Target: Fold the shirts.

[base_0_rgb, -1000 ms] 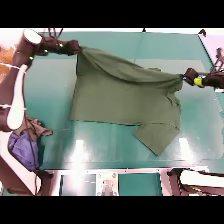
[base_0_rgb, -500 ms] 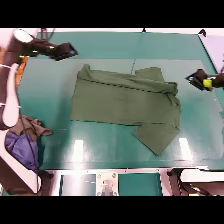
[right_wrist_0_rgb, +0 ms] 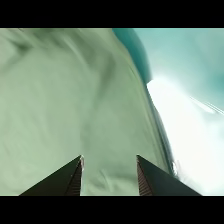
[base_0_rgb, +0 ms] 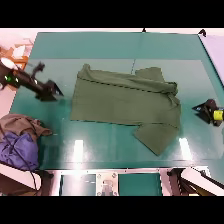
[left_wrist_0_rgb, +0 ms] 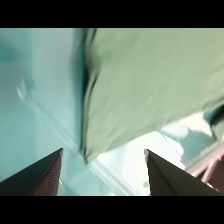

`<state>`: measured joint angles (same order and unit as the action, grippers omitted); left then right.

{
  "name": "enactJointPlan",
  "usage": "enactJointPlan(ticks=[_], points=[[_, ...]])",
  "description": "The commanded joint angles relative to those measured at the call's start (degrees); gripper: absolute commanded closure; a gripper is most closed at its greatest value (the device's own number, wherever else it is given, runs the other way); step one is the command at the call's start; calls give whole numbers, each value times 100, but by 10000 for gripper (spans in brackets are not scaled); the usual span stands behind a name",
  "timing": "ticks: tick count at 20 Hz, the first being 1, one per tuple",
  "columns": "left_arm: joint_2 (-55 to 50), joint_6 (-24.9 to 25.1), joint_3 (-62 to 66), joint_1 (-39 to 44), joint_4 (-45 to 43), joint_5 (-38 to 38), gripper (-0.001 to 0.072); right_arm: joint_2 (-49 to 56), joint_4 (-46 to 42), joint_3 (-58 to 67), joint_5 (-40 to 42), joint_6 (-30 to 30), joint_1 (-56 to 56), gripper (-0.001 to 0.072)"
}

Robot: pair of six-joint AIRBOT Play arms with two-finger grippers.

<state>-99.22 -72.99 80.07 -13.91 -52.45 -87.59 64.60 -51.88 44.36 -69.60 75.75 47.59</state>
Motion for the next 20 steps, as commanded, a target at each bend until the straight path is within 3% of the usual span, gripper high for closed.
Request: enactJointPlan(ticks=[1,2,5,8,10,11,13,17,20], points=[[160,354,-1355,87,367,535,160,-227,-28,-789,79,173,190,317],[160,424,-1541,219,374,730,209,-227,-28,-868,81,192,186,317],[160,459,-1849,756,356,1360,210,-227,-352,-920,70,435,190,262],[160,516,-1869,1071,339,1453,212,-225,-656,-929,55,643,190,214],[160,608,-1853,1049,363,1464,547,-186,-671,-1019,57,656,190,214],[162,625,-1853,1047,378,1517,660,-114,-667,-1104,63,651,177,215],[162,697,-1853,1047,380,1665,684,118,-621,-1309,111,605,175,215],[162,861,-1853,1047,385,1703,684,634,221,-1368,428,-81,173,221],[162,935,-1849,1047,402,1722,683,999,1126,-1364,669,-684,122,344]])
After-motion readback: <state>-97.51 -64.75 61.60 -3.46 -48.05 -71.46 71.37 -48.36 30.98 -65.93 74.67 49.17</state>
